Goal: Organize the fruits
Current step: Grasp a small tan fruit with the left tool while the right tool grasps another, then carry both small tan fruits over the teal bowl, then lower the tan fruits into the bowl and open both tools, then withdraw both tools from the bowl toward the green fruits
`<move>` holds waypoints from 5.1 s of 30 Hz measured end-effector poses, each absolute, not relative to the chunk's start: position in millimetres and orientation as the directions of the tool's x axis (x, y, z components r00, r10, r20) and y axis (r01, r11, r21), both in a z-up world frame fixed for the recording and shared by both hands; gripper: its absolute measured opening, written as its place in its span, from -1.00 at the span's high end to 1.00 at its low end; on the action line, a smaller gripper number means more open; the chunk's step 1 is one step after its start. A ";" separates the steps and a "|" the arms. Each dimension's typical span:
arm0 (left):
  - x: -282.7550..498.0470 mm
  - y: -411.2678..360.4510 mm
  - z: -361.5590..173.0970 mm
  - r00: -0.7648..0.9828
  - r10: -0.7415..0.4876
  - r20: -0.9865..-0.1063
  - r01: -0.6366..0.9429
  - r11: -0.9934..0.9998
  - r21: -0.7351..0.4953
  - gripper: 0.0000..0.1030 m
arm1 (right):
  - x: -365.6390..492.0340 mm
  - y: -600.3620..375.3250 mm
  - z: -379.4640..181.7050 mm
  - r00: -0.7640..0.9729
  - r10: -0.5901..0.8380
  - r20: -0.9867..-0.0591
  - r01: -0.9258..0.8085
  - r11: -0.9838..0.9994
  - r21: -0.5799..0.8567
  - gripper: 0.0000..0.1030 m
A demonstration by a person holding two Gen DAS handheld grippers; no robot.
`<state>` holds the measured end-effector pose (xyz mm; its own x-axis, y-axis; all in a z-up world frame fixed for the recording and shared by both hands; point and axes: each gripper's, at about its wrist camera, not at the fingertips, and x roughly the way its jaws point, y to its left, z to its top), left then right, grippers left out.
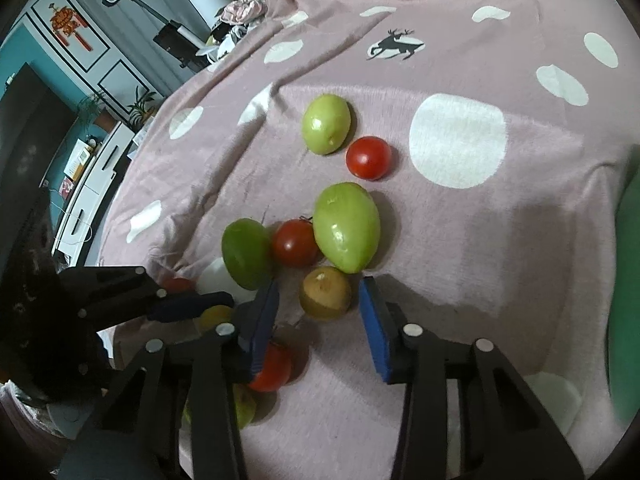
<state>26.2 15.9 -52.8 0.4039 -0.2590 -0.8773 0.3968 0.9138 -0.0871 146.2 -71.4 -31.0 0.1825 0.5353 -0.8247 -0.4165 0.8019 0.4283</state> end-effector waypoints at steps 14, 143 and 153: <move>22.5 27.3 -47.8 0.434 -0.263 -0.861 0.348 0.931 -0.109 0.50 | 142.9 -74.0 -28.7 0.213 0.545 -0.811 -0.425 0.799 0.426 0.47; 17.0 37.9 46.1 0.673 -0.177 -0.718 0.060 0.981 -0.185 -0.52 | 28.8 -318.7 60.2 0.706 0.303 -0.640 -0.053 0.924 0.379 -0.14; -25.2 51.3 23.2 0.614 -0.216 -0.759 0.104 0.976 -0.193 -0.52 | 25.9 -279.4 64.1 0.665 0.357 -0.656 -0.147 0.924 0.354 -0.14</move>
<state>-25.2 51.3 23.2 0.6138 -0.2160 -0.7594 0.1042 0.9756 -0.1933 25.9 -279.4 64.1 0.6645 0.3572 -0.6564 -0.1466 0.9236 0.3542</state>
